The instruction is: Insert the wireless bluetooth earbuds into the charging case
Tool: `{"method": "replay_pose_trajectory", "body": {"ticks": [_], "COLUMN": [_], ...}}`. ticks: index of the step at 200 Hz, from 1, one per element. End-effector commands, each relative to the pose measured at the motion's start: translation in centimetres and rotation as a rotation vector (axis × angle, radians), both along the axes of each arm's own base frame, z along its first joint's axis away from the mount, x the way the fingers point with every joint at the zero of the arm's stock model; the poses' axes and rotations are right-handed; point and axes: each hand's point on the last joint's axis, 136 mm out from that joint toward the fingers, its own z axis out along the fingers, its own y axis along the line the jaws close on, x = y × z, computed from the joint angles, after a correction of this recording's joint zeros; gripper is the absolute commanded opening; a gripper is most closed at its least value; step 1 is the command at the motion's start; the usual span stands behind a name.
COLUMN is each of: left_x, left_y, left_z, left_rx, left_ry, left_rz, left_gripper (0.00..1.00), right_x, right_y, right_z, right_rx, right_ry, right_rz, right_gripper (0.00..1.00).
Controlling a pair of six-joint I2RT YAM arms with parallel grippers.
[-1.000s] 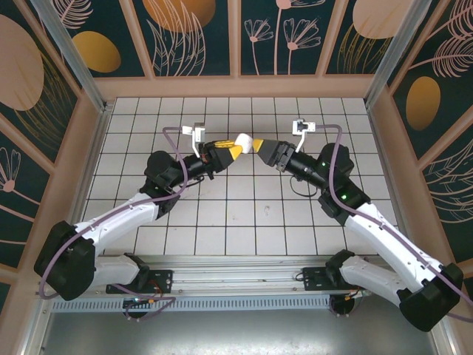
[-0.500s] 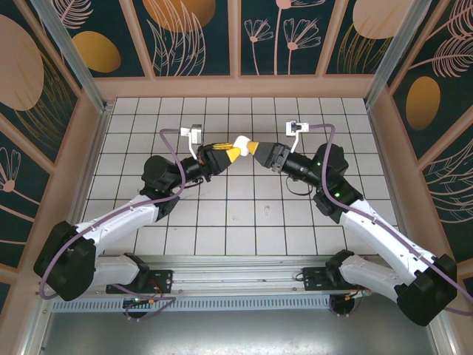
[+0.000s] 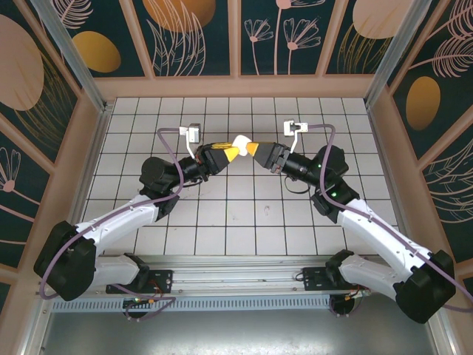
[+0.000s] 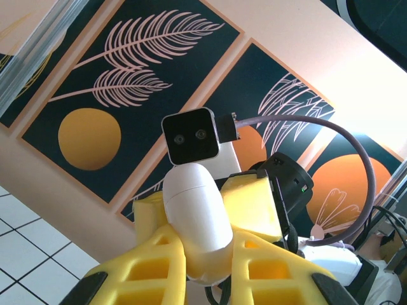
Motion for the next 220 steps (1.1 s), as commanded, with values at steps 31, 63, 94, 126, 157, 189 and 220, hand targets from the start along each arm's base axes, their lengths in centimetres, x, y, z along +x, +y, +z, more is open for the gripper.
{"method": "replay_pose_trajectory", "body": {"ticks": [31,63,94,126,157,189,220], "left_x": [-0.6,-0.5,-0.6,-0.1,-0.7,-1.7,-2.6], "left_y": [-0.2,-0.3,-0.2,0.2,0.6,0.6,0.7], "left_z": [-0.7,-1.0,-0.8,-1.6,-2.4,-3.1,-3.2], "left_rx": [0.05,0.136,0.192,0.287,0.361,0.412,0.396], "left_ry": [-0.028,-0.061,-0.082,-0.091,-0.151,-0.221,-0.265], "left_rz": [-0.016,0.013,0.035,0.095,0.094,0.06,0.03], "left_gripper": [0.1,0.25,0.47,0.57,0.62,0.63,0.62], "right_x": [-0.8,-1.6,-2.0,-2.2,-2.4,-2.8,-3.0], "right_y": [0.1,0.0,-0.2,-0.6,-0.4,-0.1,0.0], "right_z": [1.1,1.4,1.6,1.4,0.7,0.1,-0.1], "right_rx": [0.017,-0.004,-0.042,-0.112,-0.203,-0.261,-0.251], "right_ry": [-0.086,-0.134,-0.168,-0.216,-0.261,-0.293,-0.313], "right_rz": [0.037,0.055,0.046,0.018,0.034,0.068,0.086], "right_gripper": [0.23,0.17,0.14,0.13,0.13,0.12,0.12]}}
